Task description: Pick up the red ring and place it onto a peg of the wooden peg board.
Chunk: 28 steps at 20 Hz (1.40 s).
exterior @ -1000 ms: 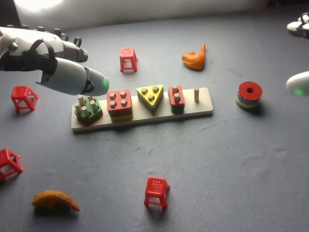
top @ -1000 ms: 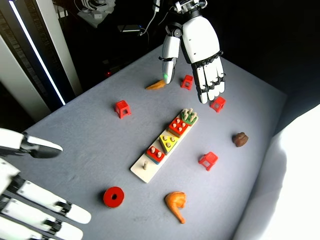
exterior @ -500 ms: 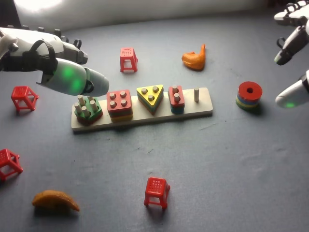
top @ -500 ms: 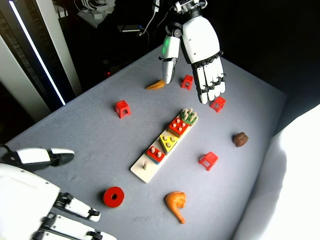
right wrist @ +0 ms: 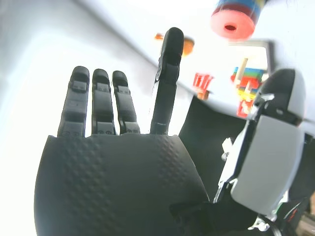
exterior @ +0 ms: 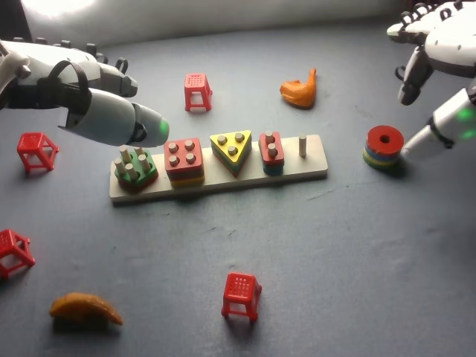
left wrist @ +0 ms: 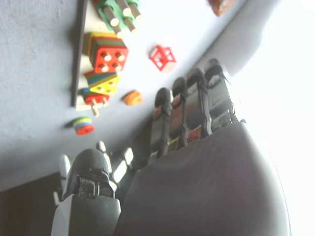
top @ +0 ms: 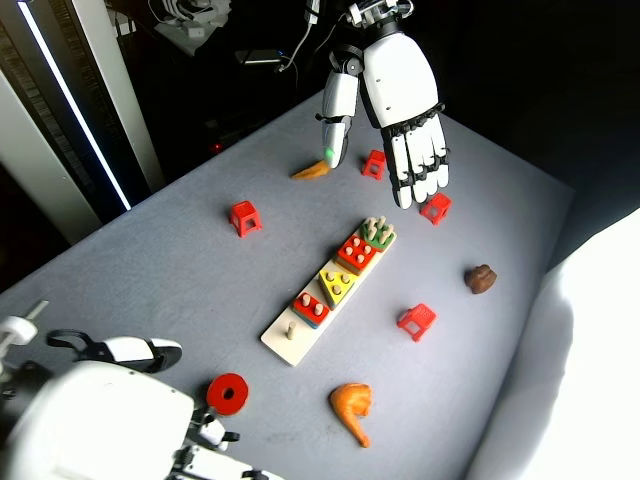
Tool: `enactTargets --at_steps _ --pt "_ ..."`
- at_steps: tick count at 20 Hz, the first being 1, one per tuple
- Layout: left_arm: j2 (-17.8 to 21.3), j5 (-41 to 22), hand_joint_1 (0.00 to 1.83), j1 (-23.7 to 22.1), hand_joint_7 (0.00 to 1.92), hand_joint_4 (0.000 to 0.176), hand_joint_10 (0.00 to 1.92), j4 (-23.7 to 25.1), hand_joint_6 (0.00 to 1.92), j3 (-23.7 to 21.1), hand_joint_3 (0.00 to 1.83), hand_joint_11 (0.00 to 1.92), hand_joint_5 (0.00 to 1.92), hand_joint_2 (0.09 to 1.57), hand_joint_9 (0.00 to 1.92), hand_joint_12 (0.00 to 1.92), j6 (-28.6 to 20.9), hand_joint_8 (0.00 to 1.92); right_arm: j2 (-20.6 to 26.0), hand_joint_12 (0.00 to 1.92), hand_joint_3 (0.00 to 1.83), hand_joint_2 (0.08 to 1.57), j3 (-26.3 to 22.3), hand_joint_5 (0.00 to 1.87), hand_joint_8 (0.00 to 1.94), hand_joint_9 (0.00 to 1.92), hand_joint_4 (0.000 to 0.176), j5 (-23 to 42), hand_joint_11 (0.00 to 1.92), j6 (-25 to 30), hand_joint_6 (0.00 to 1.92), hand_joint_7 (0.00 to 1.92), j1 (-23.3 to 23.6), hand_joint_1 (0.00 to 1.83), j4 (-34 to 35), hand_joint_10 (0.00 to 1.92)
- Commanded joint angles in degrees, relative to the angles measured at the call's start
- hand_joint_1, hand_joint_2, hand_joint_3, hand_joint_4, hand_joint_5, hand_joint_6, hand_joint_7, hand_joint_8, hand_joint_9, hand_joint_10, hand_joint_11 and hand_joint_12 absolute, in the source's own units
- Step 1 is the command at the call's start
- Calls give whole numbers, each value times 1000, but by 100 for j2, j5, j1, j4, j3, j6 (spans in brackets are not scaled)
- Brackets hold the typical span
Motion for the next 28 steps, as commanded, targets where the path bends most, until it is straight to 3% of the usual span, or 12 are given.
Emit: enactTargets --at_steps 1,6,10,18,25,28 --pt "-1 -208 0 -67 97 0 6 279 4 9 5 7 129 1259 54 18 21 5 -20 0 11 686 82 863 0 0 176 348 0 -56 15 0 -21 489 -67 0" --pt "-28 -208 0 -66 96 0 4 279 2 9 3 1 129 1257 54 18 21 4 -381 0 14 697 394 855 0 0 176 408 0 -137 9 0 -120 456 -66 0" --pt "-36 -208 0 -63 76 0 4 279 1 9 8 1 112 1274 50 0 21 4 -644 0 7 694 607 886 0 0 176 413 0 -137 14 0 -117 567 -66 0" --pt "-57 -208 0 -63 79 0 19 279 18 9 2 0 124 1267 46 0 21 20 -927 0 9 708 740 883 0 0 176 483 0 -138 3 0 -123 547 -203 0" --pt "-63 -208 0 -54 91 0 14 279 18 9 1 9 130 1268 50 4 21 16 -997 0 12 725 776 969 0 0 176 518 0 -138 30 0 -199 645 -234 0" --pt "-67 -208 0 -55 81 0 7 279 12 9 2 0 125 1270 40 0 21 8 -1007 0 16 749 787 1035 2 0 176 536 0 -137 46 4 -214 797 -240 0"
